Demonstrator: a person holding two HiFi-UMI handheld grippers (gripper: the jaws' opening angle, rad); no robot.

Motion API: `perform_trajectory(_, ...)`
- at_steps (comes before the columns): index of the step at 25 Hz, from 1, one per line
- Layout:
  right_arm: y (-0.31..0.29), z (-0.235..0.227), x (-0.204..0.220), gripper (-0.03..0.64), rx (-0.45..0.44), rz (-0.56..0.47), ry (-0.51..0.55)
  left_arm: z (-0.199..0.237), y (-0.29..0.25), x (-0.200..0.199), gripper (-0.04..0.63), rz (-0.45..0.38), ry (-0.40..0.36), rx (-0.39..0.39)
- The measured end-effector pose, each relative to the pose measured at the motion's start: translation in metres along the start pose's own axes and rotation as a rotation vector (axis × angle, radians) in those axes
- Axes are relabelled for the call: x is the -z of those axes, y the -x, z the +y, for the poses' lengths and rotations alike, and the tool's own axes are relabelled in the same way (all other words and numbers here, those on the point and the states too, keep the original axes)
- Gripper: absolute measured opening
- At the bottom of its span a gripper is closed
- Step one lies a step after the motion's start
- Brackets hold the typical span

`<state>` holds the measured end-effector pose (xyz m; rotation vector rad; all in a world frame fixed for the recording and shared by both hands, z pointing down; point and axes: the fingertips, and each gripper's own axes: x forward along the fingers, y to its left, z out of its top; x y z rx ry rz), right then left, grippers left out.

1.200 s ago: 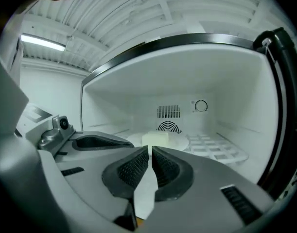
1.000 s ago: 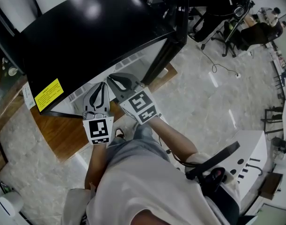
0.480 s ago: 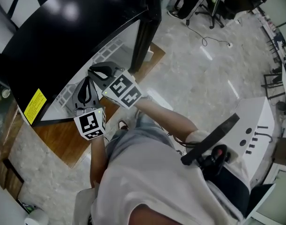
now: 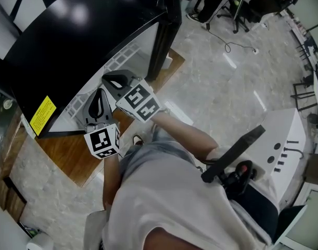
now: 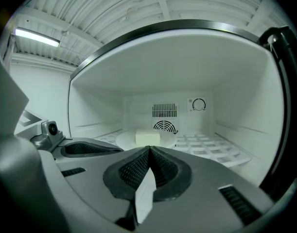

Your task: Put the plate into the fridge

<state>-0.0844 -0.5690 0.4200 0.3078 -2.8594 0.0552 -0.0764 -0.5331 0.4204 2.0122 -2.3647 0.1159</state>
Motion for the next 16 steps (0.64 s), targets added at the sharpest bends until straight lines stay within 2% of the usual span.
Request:
perform_trajectory(6, 0.009, 0.007, 0.007, 0.017, 0.017, 0.021, 0.009, 0.008, 0.008, -0.003, 0.024, -0.009, -0.051, -0.017)
perform_trajectory(16, 0.031, 0.022, 0.032, 0.017, 0.012, 0.050, -0.071, 0.003, 0.012, 0.002, 0.025, 0.003, -0.038, 0.023)
